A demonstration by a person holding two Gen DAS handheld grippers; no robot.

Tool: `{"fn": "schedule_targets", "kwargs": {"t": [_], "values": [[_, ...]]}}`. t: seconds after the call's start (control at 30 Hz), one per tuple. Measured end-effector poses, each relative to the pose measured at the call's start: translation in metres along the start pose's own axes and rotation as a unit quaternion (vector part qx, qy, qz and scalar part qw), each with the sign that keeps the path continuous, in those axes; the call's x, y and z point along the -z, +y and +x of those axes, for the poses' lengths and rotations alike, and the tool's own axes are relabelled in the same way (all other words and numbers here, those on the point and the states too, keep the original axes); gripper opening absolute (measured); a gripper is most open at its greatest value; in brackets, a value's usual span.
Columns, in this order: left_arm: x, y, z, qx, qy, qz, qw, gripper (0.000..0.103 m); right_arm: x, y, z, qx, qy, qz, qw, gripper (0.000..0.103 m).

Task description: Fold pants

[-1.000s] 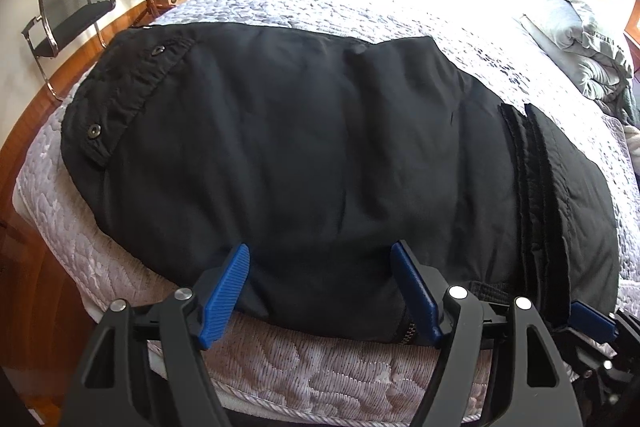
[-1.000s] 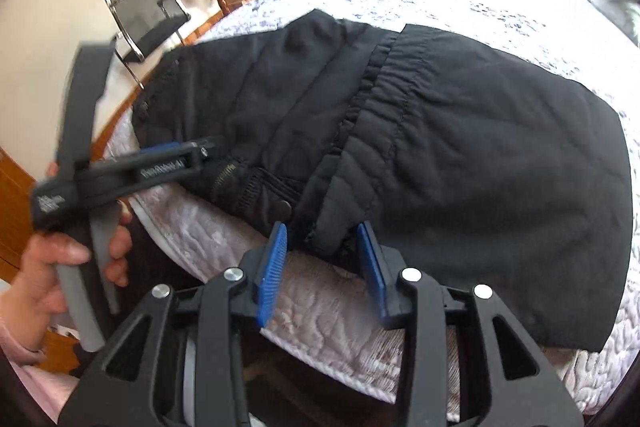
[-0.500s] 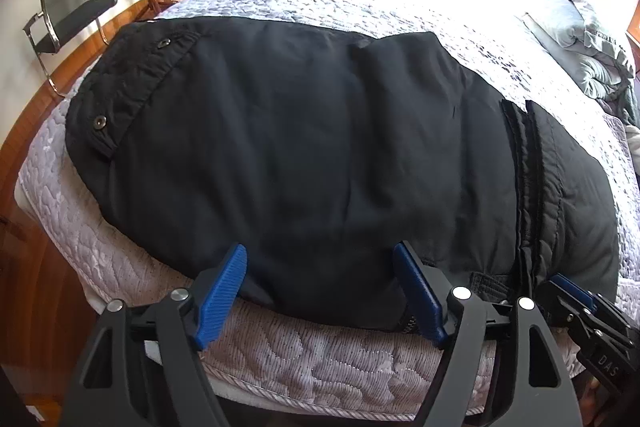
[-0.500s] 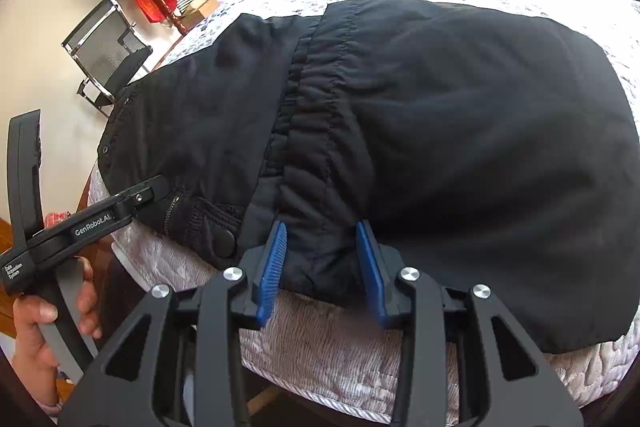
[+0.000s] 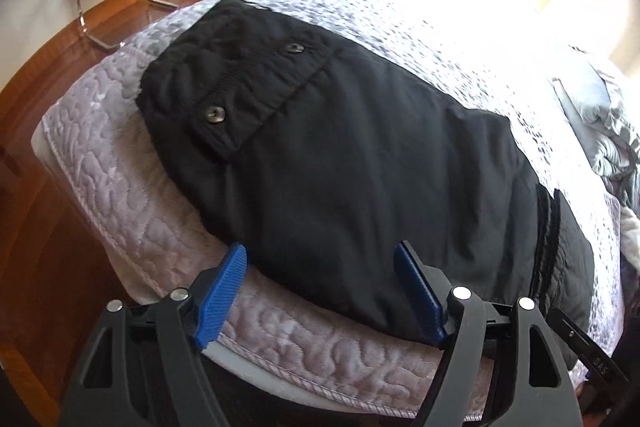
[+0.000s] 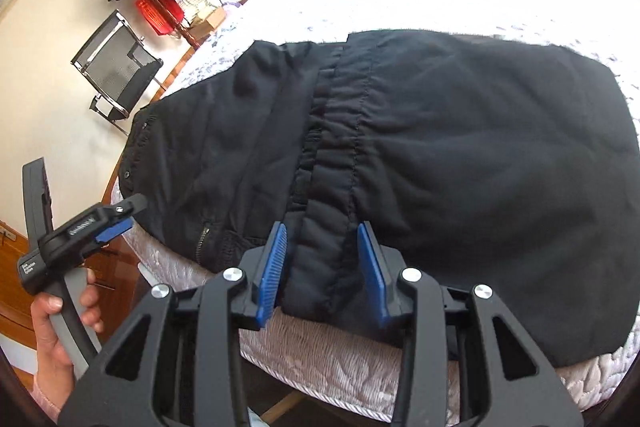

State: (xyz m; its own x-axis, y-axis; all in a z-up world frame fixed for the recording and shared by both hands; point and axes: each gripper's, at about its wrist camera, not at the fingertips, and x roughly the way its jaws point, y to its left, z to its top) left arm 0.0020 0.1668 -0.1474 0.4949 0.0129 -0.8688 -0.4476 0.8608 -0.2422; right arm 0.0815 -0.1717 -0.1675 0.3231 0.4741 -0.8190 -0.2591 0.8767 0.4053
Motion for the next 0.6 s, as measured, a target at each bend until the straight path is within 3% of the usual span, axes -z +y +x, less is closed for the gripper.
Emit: {"fn": "schedule_targets", "kwargs": {"t": [0.13, 0.27, 0.37, 0.6], "values": [[-0.014, 0.037, 0.005, -0.002, 0.011, -0.039, 0.9992, 0.077, 0.001, 0.004, 0.01, 0.022, 0.012, -0.011, 1.0, 0.046], [-0.025, 0.062, 0.015, 0.061, 0.031, -0.07, 0.9952, 0.075, 0.003, 0.01, 0.015, 0.037, 0.01, -0.02, 0.999, 0.05], [-0.034, 0.081, 0.026, 0.123, 0.052, -0.121, 0.9835, 0.071, 0.004, 0.012, 0.019, 0.047, 0.01, -0.023, 0.999, 0.05], [-0.029, 0.126, 0.026, 0.154, 0.057, -0.212, 0.9632, 0.065, 0.006, 0.016, 0.021, 0.056, 0.009, -0.03, 0.998, 0.053]]}}
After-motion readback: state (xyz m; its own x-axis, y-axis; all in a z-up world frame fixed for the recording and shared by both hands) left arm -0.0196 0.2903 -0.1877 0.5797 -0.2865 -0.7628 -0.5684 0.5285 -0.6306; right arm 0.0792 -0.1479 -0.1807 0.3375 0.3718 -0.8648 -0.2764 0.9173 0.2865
